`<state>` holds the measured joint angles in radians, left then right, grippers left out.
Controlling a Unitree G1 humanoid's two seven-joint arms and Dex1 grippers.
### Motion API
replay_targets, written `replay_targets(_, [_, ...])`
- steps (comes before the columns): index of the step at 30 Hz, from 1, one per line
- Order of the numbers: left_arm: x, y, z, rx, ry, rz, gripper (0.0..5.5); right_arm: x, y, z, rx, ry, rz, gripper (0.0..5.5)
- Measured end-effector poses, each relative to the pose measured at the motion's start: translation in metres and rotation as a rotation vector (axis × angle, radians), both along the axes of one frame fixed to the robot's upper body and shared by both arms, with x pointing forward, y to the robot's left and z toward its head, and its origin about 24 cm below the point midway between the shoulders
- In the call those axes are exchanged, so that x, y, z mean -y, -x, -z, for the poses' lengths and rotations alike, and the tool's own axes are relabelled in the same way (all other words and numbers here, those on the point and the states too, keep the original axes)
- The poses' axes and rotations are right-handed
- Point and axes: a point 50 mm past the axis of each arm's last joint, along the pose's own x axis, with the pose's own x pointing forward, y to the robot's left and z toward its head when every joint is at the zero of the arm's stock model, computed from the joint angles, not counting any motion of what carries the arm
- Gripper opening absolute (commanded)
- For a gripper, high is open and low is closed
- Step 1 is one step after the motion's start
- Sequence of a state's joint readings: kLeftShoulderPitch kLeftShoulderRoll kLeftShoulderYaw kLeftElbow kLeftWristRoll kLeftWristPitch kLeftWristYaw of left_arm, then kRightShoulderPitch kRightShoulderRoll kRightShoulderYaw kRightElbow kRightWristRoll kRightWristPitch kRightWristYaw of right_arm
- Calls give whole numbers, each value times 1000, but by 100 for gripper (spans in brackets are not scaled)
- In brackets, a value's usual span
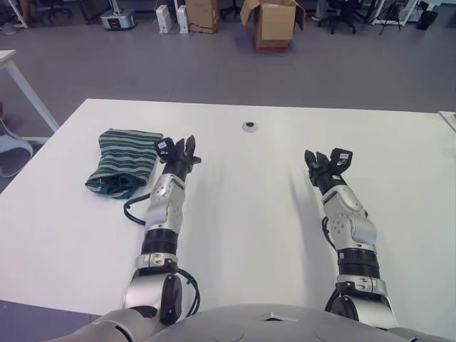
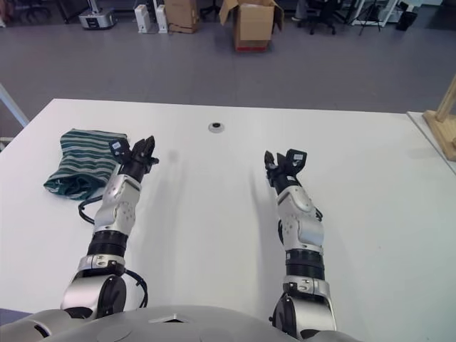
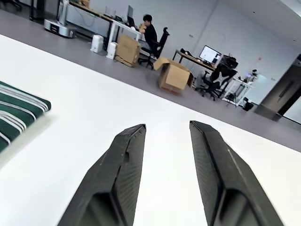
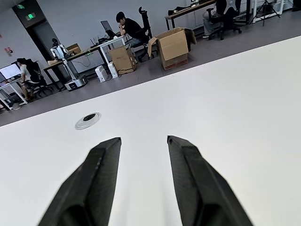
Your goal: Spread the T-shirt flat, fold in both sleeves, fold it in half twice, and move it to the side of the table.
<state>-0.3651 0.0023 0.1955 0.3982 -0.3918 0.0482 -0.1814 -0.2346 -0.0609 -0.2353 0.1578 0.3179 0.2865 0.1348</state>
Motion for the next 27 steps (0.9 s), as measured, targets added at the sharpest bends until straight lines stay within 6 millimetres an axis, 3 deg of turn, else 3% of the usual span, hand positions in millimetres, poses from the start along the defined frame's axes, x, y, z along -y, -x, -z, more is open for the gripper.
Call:
replay_targets(11, [2, 7, 9, -33, 13, -38, 170, -12, -1, 7, -18, 37, -26, 184])
replay_targets(18, [11, 8, 12, -29, 32, 7, 170, -6, -2, 6, 11, 59, 39, 184])
replay_targets(24, [23, 10, 27, -78, 1, 97, 170, 0, 1, 6, 21, 113, 94, 184])
replay_targets(27, [40, 12, 30, -63, 5, 192, 170, 13, 3, 6, 30, 120, 164, 184])
